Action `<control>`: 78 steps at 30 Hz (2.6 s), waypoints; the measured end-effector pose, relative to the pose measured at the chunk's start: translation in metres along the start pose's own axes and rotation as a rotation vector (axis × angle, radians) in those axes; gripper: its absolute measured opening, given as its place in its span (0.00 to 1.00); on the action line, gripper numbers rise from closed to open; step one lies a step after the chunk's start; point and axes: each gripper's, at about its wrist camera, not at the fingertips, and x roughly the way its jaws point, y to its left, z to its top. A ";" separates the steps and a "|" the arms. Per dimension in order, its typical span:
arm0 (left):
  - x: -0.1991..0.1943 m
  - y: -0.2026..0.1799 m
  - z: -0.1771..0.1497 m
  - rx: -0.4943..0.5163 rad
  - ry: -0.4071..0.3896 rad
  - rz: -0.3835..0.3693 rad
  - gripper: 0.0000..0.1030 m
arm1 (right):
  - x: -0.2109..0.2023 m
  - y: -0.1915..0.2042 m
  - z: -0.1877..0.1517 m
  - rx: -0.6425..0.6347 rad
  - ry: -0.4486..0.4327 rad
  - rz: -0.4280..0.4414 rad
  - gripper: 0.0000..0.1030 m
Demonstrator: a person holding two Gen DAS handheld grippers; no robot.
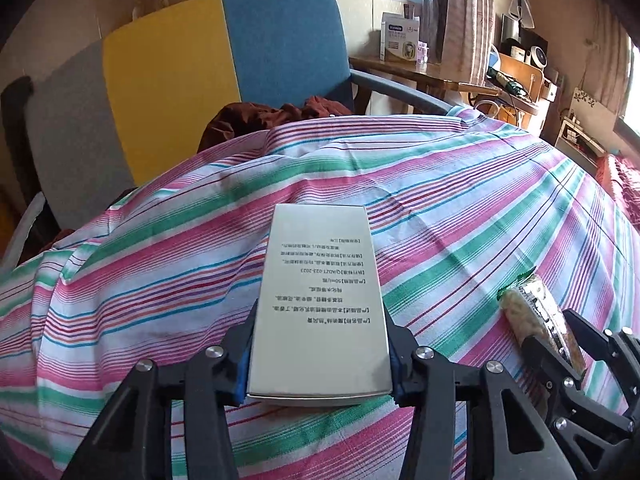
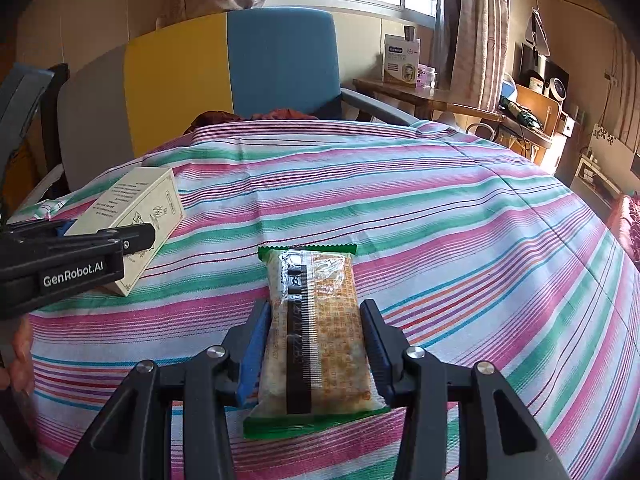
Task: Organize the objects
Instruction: 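Grasp the white cardboard box with the left tool while holding the packet in the right tool, then carry the white box and biscuit packet over the gold tray with both tools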
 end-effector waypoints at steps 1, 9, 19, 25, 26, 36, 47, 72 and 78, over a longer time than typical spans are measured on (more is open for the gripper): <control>-0.001 0.000 -0.005 0.001 -0.004 0.009 0.49 | 0.000 0.000 0.000 -0.002 0.001 0.000 0.45; -0.012 0.003 -0.026 -0.064 0.012 0.051 0.48 | -0.004 0.003 0.002 -0.022 -0.019 -0.010 0.44; -0.067 0.008 -0.073 -0.140 -0.054 0.096 0.48 | -0.019 0.006 0.003 -0.040 -0.086 0.004 0.38; -0.114 0.013 -0.114 -0.152 -0.085 0.092 0.48 | -0.033 0.025 -0.001 -0.117 -0.110 0.028 0.24; -0.120 0.016 -0.119 -0.161 -0.084 0.084 0.48 | -0.035 0.028 -0.003 -0.130 -0.103 0.037 0.23; -0.175 0.036 -0.158 -0.228 -0.103 0.033 0.48 | -0.036 0.000 -0.006 0.012 -0.018 0.106 0.40; -0.222 0.048 -0.178 -0.243 -0.150 0.027 0.48 | 0.007 0.002 0.006 -0.047 0.133 0.014 0.51; -0.299 0.253 -0.256 -0.510 -0.055 0.235 0.49 | -0.144 0.142 -0.048 -0.031 0.096 0.487 0.44; -0.281 0.286 -0.272 -0.525 0.059 0.231 0.49 | -0.186 0.203 -0.045 -0.113 0.078 0.618 0.44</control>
